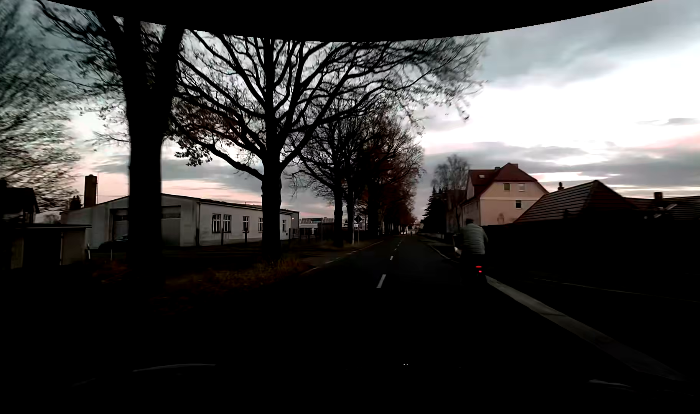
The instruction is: Follow the waypoints while adhering to traffic rules and regulations
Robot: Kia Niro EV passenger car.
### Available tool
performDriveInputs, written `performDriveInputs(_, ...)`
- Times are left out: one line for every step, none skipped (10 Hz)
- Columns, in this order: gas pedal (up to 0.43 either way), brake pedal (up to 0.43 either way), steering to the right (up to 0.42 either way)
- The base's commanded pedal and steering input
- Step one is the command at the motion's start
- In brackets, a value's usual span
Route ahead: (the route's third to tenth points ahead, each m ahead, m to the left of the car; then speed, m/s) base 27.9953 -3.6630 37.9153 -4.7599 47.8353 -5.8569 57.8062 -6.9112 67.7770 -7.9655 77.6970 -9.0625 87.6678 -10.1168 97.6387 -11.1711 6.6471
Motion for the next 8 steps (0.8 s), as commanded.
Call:
performDriveInputs(0.169,0.000,-0.059)
performDriveInputs(0.177,0.000,-0.053)
performDriveInputs(0.197,0.000,-0.043)
performDriveInputs(0.197,0.000,-0.034)
performDriveInputs(0.209,0.000,-0.024)
performDriveInputs(0.209,0.000,-0.012)
performDriveInputs(0.209,0.000,-0.002)
performDriveInputs(0.209,0.000,0.007)
